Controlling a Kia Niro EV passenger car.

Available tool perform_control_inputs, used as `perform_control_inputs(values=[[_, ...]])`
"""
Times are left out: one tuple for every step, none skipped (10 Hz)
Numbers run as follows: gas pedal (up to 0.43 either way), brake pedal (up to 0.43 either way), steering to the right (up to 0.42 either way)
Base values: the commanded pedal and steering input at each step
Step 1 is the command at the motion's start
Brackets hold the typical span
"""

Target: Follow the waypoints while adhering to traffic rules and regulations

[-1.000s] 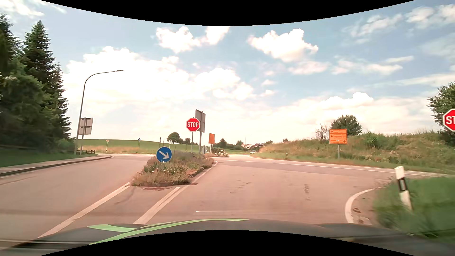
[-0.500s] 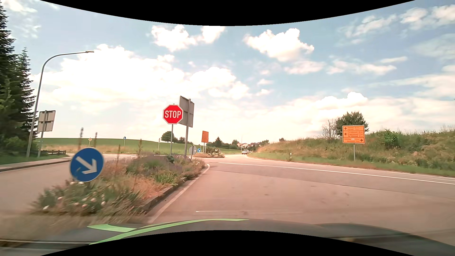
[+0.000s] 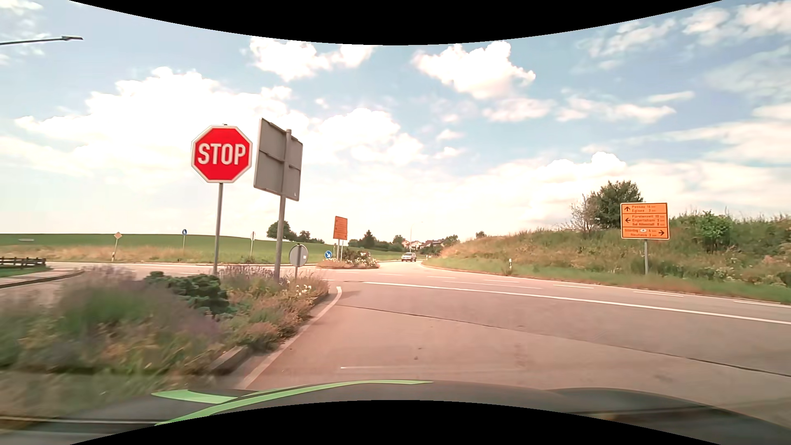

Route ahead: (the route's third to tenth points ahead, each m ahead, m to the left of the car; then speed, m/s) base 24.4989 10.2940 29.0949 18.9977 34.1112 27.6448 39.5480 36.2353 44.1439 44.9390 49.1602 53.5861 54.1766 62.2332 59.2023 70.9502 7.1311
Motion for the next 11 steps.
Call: perform_control_inputs(values=[[0.000,0.232,0.042],[0.000,0.232,0.042],[0.000,0.232,0.042],[0.000,0.238,0.044],[0.000,0.238,0.046],[0.000,0.238,0.046],[0.000,0.244,0.046],[0.000,0.250,0.046],[0.000,0.256,0.046],[0.000,0.256,0.046],[0.000,0.256,0.046]])
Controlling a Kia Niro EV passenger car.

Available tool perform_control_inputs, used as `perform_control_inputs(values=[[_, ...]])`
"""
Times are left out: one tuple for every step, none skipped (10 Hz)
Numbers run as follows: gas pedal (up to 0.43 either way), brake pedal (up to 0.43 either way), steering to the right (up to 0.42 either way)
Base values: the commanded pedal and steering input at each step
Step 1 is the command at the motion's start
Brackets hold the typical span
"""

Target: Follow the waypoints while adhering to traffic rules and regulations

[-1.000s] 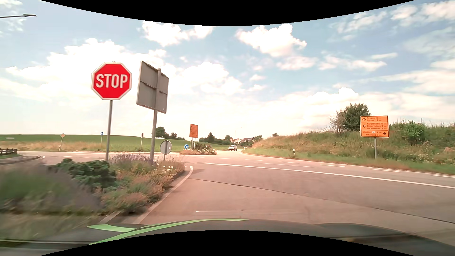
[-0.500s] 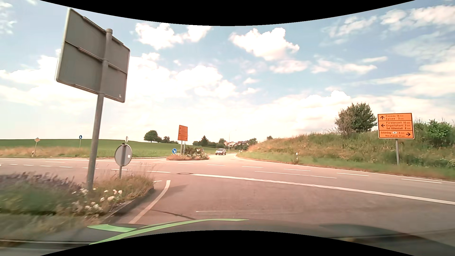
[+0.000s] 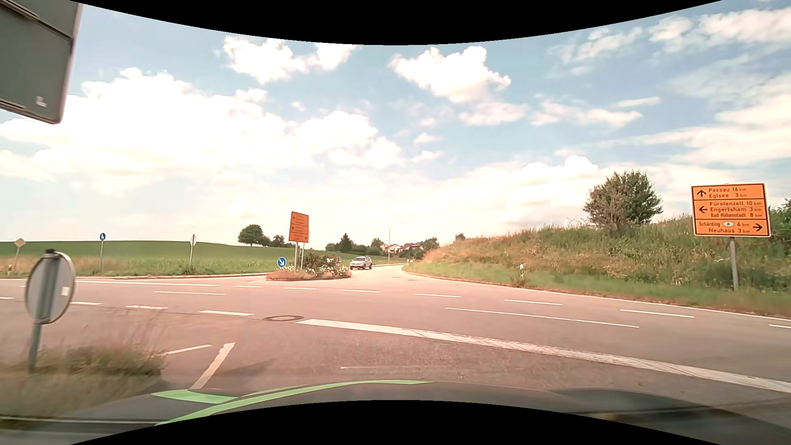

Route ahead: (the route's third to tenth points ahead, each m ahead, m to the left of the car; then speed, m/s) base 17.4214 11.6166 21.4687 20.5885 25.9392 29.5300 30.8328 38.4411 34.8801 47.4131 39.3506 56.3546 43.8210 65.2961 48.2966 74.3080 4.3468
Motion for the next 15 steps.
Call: perform_control_inputs(values=[[0.000,0.256,0.047],[0.000,0.256,0.048],[0.000,0.256,0.048],[0.000,0.256,0.048],[0.000,0.256,0.048],[0.000,0.250,0.048],[0.000,0.250,0.048],[0.000,0.256,0.047],[0.000,0.250,0.045],[0.000,0.244,0.042],[0.000,0.232,0.035],[0.000,0.226,0.030],[0.000,0.213,0.026],[0.000,0.183,0.021],[0.000,0.165,0.018]])
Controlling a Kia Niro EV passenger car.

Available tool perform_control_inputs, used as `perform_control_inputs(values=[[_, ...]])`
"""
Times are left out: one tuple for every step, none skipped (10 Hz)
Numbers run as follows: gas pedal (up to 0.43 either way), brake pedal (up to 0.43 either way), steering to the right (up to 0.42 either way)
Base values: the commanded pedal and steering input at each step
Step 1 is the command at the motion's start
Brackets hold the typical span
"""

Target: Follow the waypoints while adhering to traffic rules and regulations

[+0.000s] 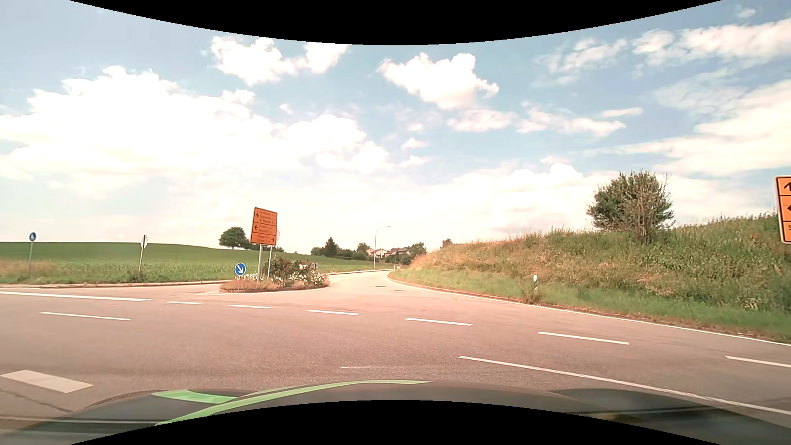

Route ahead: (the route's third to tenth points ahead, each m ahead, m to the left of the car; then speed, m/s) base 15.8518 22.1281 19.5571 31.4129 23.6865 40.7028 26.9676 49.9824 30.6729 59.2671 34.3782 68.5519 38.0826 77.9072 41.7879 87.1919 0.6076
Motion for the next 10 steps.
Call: perform_control_inputs(values=[[0.000,0.152,0.013],[0.000,0.146,0.009],[0.000,0.146,0.007],[0.000,0.146,0.006],[0.000,0.165,0.006],[0.000,0.201,0.006],[0.000,0.232,0.006],[0.000,0.244,0.004],[0.000,0.268,0.004],[0.000,0.311,0.004]])
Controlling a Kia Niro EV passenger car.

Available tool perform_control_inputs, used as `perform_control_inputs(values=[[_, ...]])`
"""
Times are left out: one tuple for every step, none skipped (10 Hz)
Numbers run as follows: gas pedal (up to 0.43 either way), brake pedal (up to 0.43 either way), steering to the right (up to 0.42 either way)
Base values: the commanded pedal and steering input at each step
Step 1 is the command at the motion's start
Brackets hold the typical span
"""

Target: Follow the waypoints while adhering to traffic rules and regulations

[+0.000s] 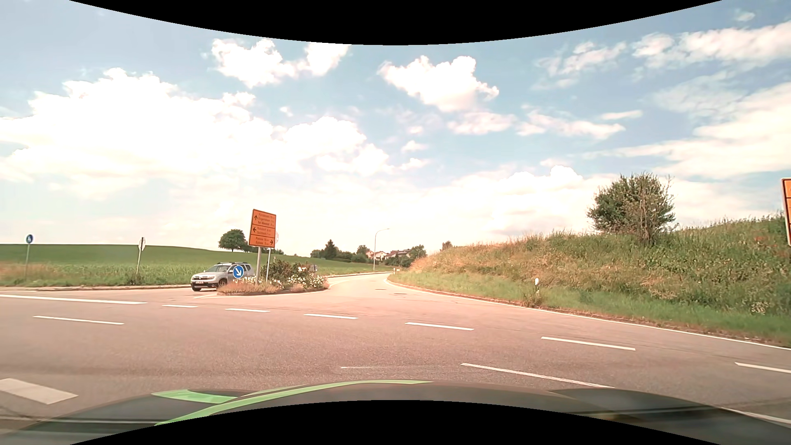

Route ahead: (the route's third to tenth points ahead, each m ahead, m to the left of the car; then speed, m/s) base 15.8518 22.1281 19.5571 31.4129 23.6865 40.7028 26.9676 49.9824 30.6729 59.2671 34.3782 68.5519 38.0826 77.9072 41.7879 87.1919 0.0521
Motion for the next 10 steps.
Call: perform_control_inputs(values=[[0.000,0.335,0.004],[0.000,0.329,0.004],[0.000,0.335,0.004],[0.000,0.335,0.004],[0.000,0.329,0.004],[0.000,0.329,0.004],[0.000,0.329,0.005],[0.000,0.317,0.004],[0.000,0.274,0.004],[0.000,0.250,0.004]])
